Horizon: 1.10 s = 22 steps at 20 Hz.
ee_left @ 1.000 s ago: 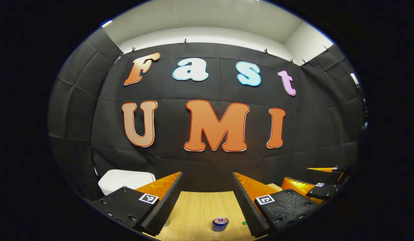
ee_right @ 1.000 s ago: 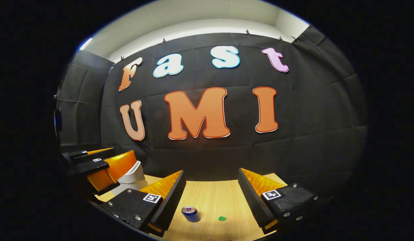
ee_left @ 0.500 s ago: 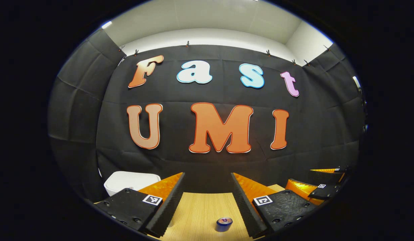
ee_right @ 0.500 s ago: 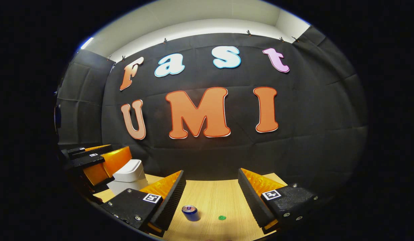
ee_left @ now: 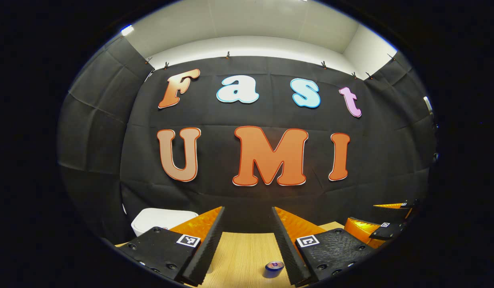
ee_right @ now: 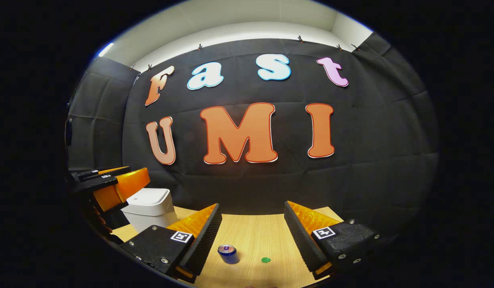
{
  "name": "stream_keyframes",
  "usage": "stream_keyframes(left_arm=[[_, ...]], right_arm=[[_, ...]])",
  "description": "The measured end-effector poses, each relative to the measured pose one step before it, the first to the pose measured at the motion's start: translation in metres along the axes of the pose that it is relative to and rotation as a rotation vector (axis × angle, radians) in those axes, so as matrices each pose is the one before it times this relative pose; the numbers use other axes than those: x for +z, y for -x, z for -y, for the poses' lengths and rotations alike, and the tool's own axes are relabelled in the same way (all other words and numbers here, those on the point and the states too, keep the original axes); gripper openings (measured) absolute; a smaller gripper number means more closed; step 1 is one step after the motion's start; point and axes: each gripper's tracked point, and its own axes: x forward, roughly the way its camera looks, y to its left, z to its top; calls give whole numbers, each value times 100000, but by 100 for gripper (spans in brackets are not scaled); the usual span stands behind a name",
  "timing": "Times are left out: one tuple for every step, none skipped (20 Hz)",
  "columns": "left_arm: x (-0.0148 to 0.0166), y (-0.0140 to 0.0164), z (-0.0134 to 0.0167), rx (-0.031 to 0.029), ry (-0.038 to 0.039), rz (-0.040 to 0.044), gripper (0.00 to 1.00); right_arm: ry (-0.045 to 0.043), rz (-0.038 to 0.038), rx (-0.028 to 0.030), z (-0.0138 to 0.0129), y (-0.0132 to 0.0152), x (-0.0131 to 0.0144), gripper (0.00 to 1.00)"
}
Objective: Press the lid of the desktop garbage bin to open it, pick up the crumpled paper on the desktop and throw it into the bin, then pick up the pop can on the desktop and drop it into the bin, and finally close the garbage bin lid.
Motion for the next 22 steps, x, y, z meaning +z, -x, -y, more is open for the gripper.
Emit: stream_keyframes(left_arm=[[25, 0, -117, 474, -123, 636, 72], [284, -6, -137, 113, -399, 445, 72], [63, 94, -284, 834, -715, 533, 75], [248, -39, -400, 792, -378, 581, 75], [127, -182, -280, 1055, -230, 585, 78], [128, -60, -442, 1250, -75, 570, 77], [96, 68, -372, 1005, -414, 215, 82], [112, 26, -419, 881, -302, 270, 83], [-164, -141, -162, 415, -524, -174, 82], [117, -125, -456, 1192, -829, 79, 82], [44, -27, -467, 396, -835, 221, 82], [290, -178, -669, 1267, -617, 370, 83], [51, -229, -625, 491, -200, 100, 83], [25, -145, -755, 1089, -137, -95, 83], [-104, -241, -782, 1203, -340, -111, 83], [62, -259, -1056, 1626, -122, -185, 82], [-126, -259, -974, 1442, -313, -431, 82], [-161, -219, -877, 1250, -651, -593, 82], [-184, -407, -681, 315, -787, -424, 81], [-113, -431, -382, -466, -588, -942, 79], [-396, -310, -783, 460, -643, -1007, 70], [-464, -368, -1027, 1493, -75, -989, 65]], right_arm=[[67, -250, 144, -38, -44, -119, 93], [44, -20, 96, -118, 3, -34, 93], [0, -135, 209, -131, -82, -24, 93], [75, -127, 118, -47, -44, -13, 93], [107, -231, 110, -113, -93, -21, 93], [113, 26, 62, -40, -64, 84, 93], [-31, 38, 33, -4, -76, -16, 93], [-170, -139, 21, -40, -58, -35, 93], [-358, -231, 97, -46, -132, -103, 93], [-244, -528, 16, -132, -57, -81, 93], [-63, -294, -20, -26, -104, -85, 94], [84, -256, 37, -70, -93, -46, 93], [274, -29, -20, -68, -8, -160, 94], [205, -23, -53, -4, -66, -82, 94], [17, -146, 29, -27, -21, 43, 93], [-174, -204, 70, -136, -59, -112, 94], [69, -304, -65, 16, -61, -180, 94], [95, -357, -80, -90, -93, -93, 93], [108, -385, -61, 16, 51, -114, 93], [-70, -121, -87, 10, -65, -70, 94], [-240, -226, 41, -95, -87, -74, 94], [-125, -101, -25, -46, -87, -52, 94]])
